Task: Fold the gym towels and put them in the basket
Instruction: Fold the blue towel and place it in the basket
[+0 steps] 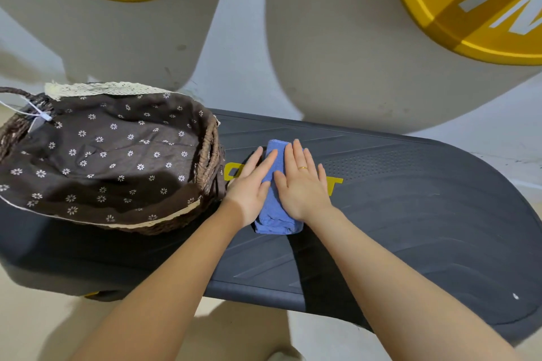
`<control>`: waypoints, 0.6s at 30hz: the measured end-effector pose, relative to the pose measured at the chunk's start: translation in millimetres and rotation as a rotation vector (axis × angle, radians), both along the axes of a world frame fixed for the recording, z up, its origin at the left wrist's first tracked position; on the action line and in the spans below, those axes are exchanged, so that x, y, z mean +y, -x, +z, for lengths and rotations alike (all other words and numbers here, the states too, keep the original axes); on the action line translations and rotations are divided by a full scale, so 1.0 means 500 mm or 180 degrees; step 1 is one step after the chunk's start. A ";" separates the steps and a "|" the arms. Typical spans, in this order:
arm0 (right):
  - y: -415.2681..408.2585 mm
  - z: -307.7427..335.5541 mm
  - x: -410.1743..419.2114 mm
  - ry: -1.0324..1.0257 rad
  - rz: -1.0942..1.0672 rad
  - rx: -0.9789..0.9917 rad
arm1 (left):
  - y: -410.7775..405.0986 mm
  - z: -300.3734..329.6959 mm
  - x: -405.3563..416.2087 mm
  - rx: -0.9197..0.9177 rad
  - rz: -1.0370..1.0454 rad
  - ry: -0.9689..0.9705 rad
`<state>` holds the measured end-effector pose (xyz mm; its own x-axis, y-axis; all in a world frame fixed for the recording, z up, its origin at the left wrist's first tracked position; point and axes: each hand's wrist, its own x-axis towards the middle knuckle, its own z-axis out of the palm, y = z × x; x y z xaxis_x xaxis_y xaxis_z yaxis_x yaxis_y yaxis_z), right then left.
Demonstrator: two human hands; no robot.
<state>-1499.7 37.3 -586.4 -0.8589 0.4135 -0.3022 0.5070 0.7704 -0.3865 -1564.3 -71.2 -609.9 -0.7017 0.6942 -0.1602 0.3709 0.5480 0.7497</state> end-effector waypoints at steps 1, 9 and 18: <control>0.012 0.000 0.009 -0.0010 -0.0025 -0.0007 | -0.002 -0.003 -0.002 -0.0126 0.0017 -0.0145; -0.029 0.004 -0.013 0.0112 0.0035 0.0009 | -0.019 -0.001 0.000 -0.0391 0.0228 -0.0100; -0.070 0.050 -0.078 0.0601 -0.0952 0.0013 | -0.053 0.037 -0.015 0.0538 0.0405 0.0841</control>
<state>-1464.5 -1.8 -561.6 -0.7096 0.5842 -0.3940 0.6975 0.5029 -0.5105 -1537.7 -78.7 -591.1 -0.8121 0.5492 -0.1969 0.3939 0.7651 0.5094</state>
